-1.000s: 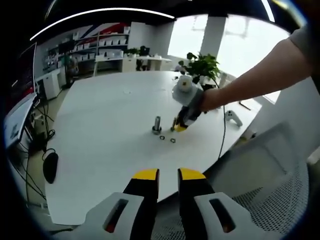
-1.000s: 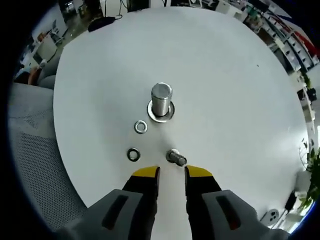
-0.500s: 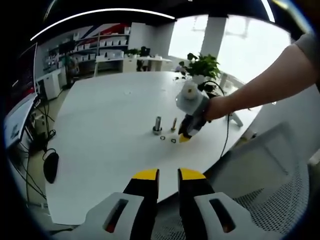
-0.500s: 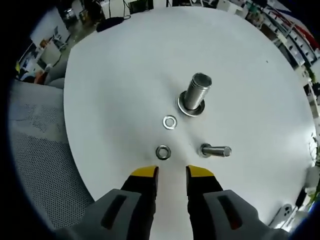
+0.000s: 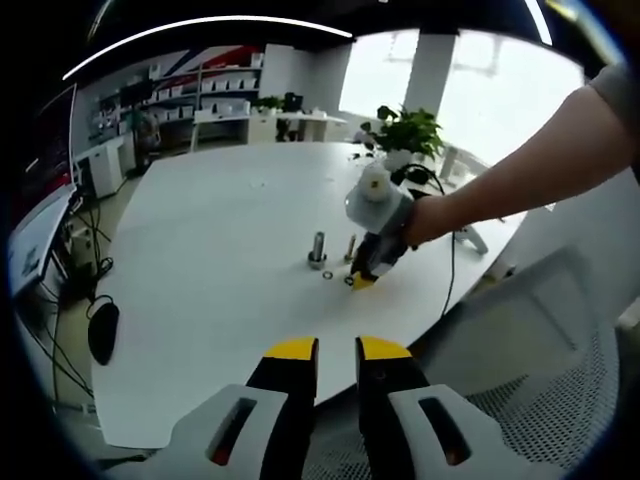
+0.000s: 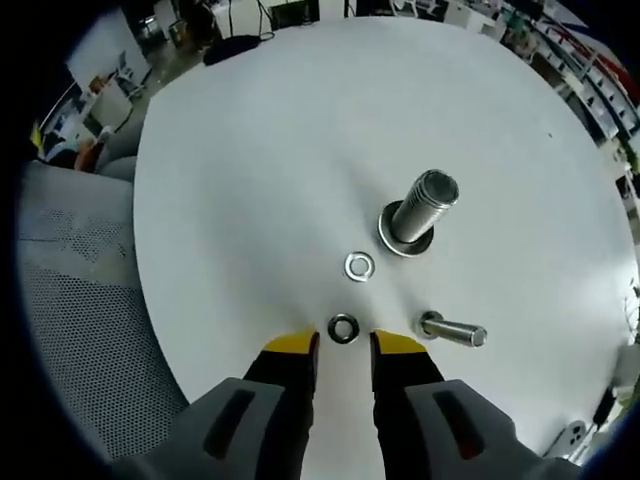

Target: Place the washer onto the threaded stud by aligning its center hole with the stud, sliding it down to the base, and recovering from edge contact or off-axis alignment until the washer reaches the visible bottom stop.

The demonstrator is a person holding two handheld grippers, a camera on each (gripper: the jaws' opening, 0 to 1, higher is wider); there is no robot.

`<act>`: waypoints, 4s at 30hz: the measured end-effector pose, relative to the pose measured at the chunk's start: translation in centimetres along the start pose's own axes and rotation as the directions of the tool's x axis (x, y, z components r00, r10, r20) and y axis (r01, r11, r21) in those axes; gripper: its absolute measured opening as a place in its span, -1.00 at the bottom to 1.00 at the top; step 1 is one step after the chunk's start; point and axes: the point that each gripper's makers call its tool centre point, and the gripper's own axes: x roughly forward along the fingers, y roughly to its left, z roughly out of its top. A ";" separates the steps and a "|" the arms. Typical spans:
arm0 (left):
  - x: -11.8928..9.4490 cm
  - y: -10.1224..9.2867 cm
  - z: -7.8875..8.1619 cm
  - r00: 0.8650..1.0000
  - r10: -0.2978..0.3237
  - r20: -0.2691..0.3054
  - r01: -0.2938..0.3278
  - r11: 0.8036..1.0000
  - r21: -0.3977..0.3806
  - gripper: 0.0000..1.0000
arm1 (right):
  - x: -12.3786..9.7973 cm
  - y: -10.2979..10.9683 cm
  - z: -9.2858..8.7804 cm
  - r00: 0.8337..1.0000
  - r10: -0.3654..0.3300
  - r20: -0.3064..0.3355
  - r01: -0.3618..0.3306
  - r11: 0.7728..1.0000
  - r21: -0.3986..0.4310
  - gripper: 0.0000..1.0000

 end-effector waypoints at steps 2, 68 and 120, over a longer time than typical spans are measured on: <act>0.0 0.0 0.0 1.000 0.000 -0.001 0.000 1.000 0.000 -0.75 | 0.0 0.0 0.0 1.000 0.000 -0.006 0.000 1.000 -0.002 -0.54; 0.0 0.0 -0.1 1.000 -0.004 -0.006 0.004 1.000 0.009 -0.76 | -4.6 -4.0 -8.9 0.997 -0.083 0.001 0.081 0.972 0.221 -0.58; 0.2 0.0 -0.7 0.999 0.000 -0.045 0.000 1.000 0.013 -0.78 | -4.3 -3.6 -16.2 0.978 -0.034 -0.206 0.068 0.985 0.161 -0.72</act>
